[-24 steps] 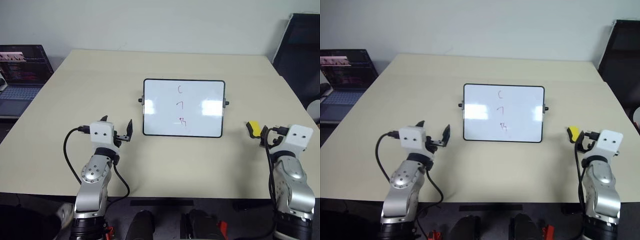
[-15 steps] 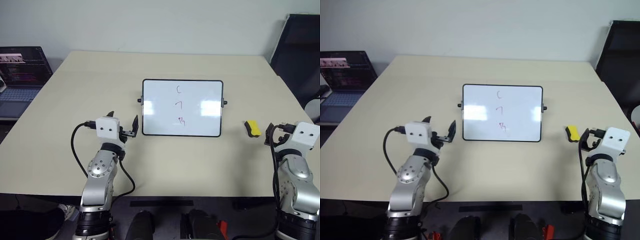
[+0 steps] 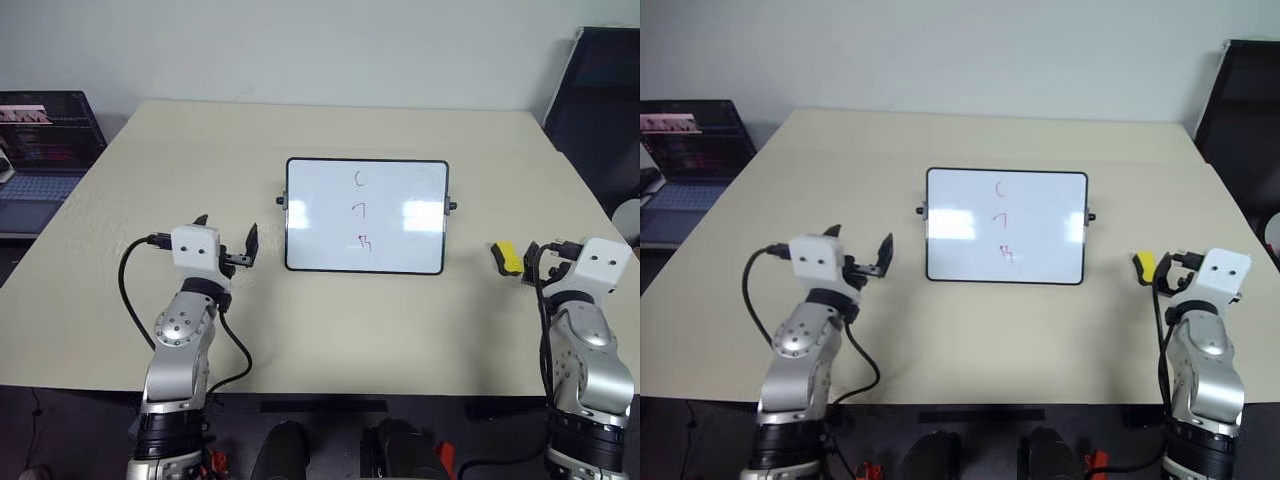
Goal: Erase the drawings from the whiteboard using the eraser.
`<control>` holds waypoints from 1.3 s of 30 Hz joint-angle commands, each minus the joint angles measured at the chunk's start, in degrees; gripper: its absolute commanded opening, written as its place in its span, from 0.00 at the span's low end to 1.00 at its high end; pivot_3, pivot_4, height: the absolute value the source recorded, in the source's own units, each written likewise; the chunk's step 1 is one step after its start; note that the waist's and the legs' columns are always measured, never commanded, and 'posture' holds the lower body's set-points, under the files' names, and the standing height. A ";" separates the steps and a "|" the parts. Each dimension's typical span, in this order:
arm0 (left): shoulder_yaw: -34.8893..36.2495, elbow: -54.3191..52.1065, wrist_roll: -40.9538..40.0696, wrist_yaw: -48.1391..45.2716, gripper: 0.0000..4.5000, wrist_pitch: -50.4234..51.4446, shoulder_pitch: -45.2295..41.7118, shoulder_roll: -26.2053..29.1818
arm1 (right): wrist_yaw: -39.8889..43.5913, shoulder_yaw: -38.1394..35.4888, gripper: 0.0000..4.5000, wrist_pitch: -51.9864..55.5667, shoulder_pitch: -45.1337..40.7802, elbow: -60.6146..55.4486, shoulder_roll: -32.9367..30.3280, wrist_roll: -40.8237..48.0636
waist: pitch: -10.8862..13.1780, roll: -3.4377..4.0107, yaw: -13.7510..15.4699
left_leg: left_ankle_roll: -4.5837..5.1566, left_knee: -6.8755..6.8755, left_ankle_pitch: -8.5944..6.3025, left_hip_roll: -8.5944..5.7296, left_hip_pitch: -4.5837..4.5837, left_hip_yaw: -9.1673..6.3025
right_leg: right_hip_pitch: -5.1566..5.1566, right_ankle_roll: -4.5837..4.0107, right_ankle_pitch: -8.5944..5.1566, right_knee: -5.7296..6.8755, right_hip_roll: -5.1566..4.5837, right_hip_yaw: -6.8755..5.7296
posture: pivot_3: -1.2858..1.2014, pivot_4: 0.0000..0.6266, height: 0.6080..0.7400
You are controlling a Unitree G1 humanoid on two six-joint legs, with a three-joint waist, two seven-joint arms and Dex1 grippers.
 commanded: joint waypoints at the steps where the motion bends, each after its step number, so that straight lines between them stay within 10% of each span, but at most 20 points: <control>1: -0.16 -2.07 -5.04 -4.86 1.00 2.02 -3.02 1.08 | 1.30 -0.52 1.00 1.58 0.26 -4.65 -1.40 0.67 | 0.00 0.00 -0.01 | 0.00 0.00 0.00 -0.01 -0.01 0.00 | 0.00 -0.01 0.01 -0.01 -0.01 -0.02 | 0.52 0.24 1.00; 20: -9.77 -0.86 -25.29 -37.43 1.00 20.46 -13.55 7.94 | 11.17 1.52 1.00 15.01 -6.11 -4.04 -8.65 5.53 | 0.01 0.01 -0.13 | 0.00 0.00 0.00 0.00 0.01 -0.01 | -0.02 0.05 -0.03 -0.01 0.07 -0.07 | 0.52 0.24 1.00; 39: -20.24 1.81 -19.37 -56.04 1.00 15.58 -14.79 15.07 | 13.99 1.97 1.00 16.86 -17.84 13.61 -9.23 7.34 | 0.04 0.06 -0.14 | 0.01 -0.02 0.00 0.01 -0.09 0.00 | -0.10 -0.08 0.02 -0.03 0.07 -0.05 | 0.52 0.24 1.00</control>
